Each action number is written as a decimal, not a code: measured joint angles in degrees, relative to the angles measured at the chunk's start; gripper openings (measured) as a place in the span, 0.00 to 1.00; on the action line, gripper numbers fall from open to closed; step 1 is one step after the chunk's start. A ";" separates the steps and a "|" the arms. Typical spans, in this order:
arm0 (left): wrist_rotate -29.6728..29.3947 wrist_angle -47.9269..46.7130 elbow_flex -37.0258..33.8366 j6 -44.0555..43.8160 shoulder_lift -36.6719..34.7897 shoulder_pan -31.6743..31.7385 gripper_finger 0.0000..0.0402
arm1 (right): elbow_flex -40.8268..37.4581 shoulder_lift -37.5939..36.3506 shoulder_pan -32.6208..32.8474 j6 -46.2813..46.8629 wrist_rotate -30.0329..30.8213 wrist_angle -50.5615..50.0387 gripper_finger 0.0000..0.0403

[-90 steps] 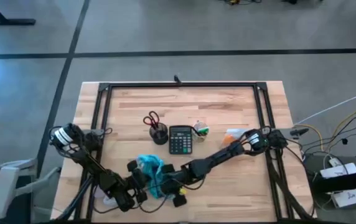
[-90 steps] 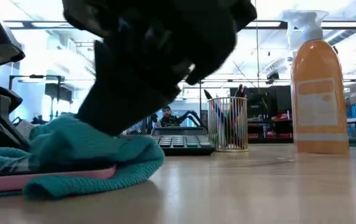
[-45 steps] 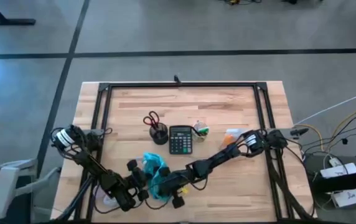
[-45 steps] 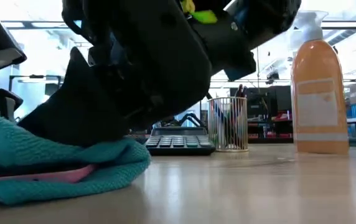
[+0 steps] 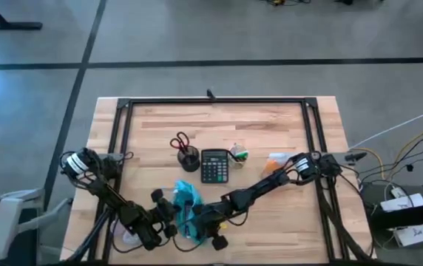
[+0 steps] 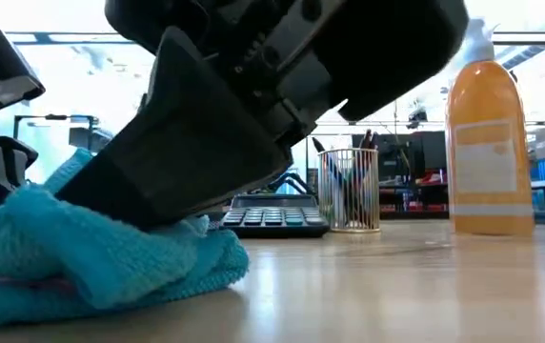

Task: Apply microfiber cloth
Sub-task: Wipe the front and back of the cellphone with the blue microfiber cloth

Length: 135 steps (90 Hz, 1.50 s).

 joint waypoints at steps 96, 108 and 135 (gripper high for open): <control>-1.74 1.18 -0.98 0.20 0.03 0.13 0.05 | -0.98 4.02 -4.22 4.21 36.07 7.99 0.00; -1.75 1.51 -1.51 0.00 -0.02 0.11 0.05 | -2.21 3.72 -4.17 6.18 40.26 8.51 0.00; -1.65 1.78 -1.81 -0.42 -0.02 0.10 0.05 | -5.84 0.66 -4.19 5.64 43.37 7.90 0.00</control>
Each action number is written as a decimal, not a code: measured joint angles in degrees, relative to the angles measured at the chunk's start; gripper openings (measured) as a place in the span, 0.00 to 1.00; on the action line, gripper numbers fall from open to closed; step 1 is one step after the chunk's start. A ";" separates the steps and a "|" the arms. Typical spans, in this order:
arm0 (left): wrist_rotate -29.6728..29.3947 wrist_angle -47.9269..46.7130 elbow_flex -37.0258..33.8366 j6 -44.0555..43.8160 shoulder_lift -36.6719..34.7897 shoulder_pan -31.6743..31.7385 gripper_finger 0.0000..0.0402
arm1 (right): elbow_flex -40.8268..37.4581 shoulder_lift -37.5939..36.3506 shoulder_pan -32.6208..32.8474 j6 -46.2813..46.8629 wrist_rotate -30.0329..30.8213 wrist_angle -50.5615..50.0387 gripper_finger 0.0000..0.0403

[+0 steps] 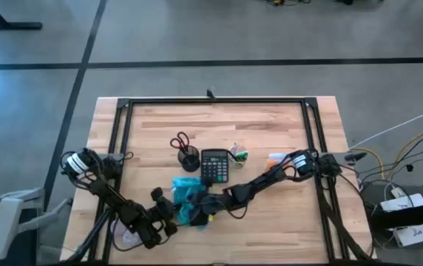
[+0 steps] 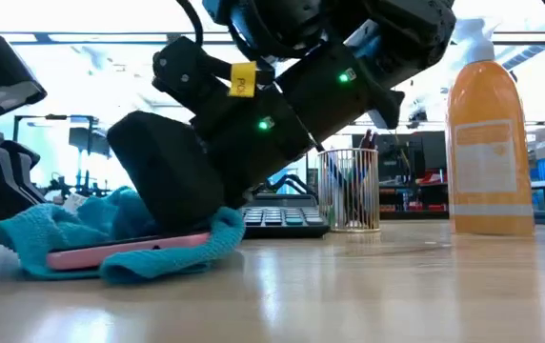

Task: Apply microfiber cloth
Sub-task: Wipe the front and back of the cellphone with the blue microfiber cloth

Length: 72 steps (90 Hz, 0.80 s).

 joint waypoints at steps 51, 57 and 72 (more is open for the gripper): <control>0.26 0.30 -0.02 0.20 0.00 -0.32 0.05 | -0.37 1.01 0.17 5.91 11.62 0.19 0.00; 0.26 0.30 -0.02 0.20 0.00 -0.41 0.05 | -0.48 0.28 0.86 7.93 13.97 -3.49 0.00; 0.38 0.25 -0.02 0.20 0.00 -0.69 0.05 | -1.91 -2.29 3.40 13.26 17.39 -11.32 0.00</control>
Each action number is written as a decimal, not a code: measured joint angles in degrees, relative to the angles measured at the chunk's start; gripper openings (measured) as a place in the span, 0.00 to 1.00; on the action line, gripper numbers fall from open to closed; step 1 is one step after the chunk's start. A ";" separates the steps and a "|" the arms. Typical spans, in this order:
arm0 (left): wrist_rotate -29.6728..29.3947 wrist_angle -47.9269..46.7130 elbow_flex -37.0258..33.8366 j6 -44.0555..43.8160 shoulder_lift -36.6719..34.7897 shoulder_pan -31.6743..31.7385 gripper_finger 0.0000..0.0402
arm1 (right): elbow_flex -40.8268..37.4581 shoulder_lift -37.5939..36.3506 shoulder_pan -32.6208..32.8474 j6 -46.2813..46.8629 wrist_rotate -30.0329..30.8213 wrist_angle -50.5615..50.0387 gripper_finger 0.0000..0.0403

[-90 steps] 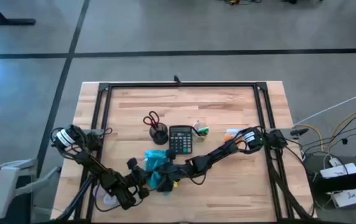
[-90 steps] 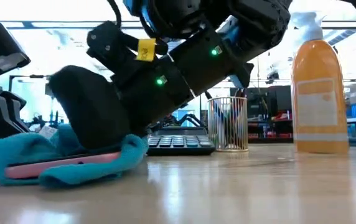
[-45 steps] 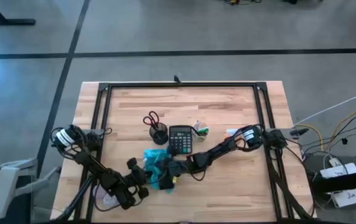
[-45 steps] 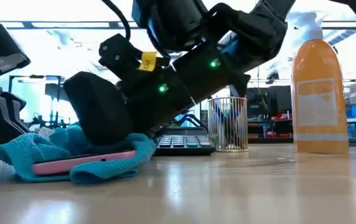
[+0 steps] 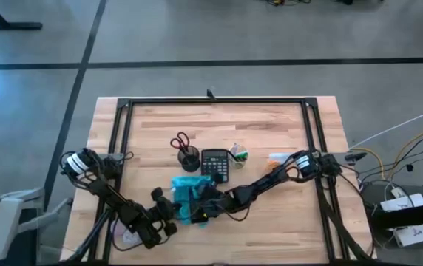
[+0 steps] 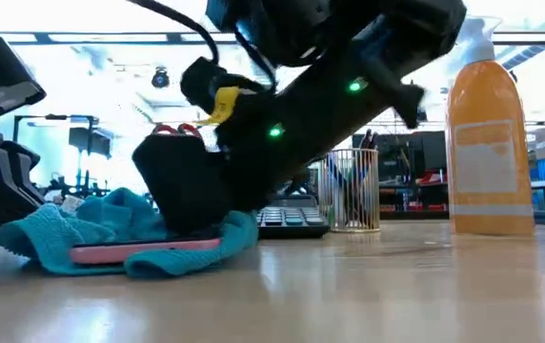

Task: Apply microfiber cloth
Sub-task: Wipe the front and back of the cellphone with the blue microfiber cloth

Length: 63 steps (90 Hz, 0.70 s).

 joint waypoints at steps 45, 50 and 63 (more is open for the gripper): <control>-0.14 0.36 -0.04 0.21 -0.10 -0.22 0.05 | -7.36 -6.28 4.68 0.88 -4.91 1.27 0.00; -0.13 0.34 0.01 0.58 -0.40 -0.22 0.05 | -7.36 -6.28 5.04 -1.31 -6.45 3.52 0.00; 1.73 -0.33 0.29 4.12 -2.50 -0.21 0.05 | -7.29 -7.92 6.44 -6.38 -6.73 3.42 0.00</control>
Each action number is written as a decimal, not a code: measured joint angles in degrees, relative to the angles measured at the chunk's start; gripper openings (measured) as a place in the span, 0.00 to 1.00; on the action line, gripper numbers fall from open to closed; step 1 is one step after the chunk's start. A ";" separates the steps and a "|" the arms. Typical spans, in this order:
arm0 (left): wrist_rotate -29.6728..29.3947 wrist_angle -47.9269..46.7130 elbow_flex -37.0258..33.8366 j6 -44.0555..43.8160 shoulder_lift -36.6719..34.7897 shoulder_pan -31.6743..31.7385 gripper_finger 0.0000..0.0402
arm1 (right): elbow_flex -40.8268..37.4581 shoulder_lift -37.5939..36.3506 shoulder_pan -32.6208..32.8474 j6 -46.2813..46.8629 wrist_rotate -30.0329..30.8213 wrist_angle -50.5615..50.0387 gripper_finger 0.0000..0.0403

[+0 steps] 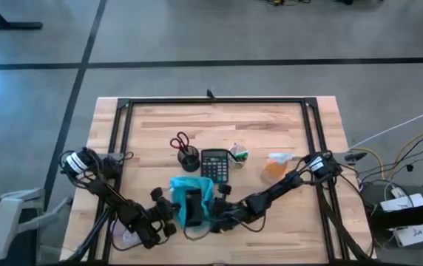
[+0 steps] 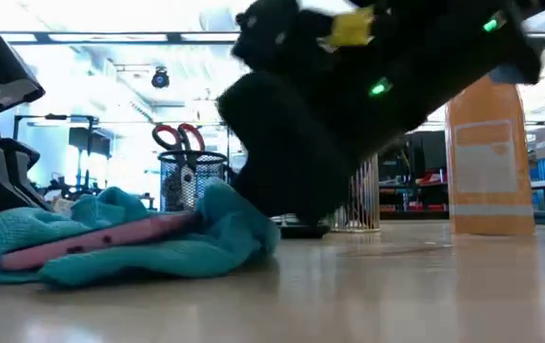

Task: Apply microfiber cloth
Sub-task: Wipe the front and back of the cellphone with the blue microfiber cloth

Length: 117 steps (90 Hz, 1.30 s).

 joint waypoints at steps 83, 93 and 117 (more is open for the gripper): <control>7.67 1.88 0.49 18.96 -0.86 17.02 0.05 | 9.31 13.35 -5.79 -5.02 -25.24 21.33 0.00; 9.06 2.04 -0.13 18.85 -0.37 17.39 0.05 | 11.27 14.91 -6.18 -5.74 -27.09 21.26 0.00; 10.24 1.93 -0.84 18.42 -0.91 17.37 0.05 | 14.52 17.83 -6.89 -7.35 -36.15 20.89 0.00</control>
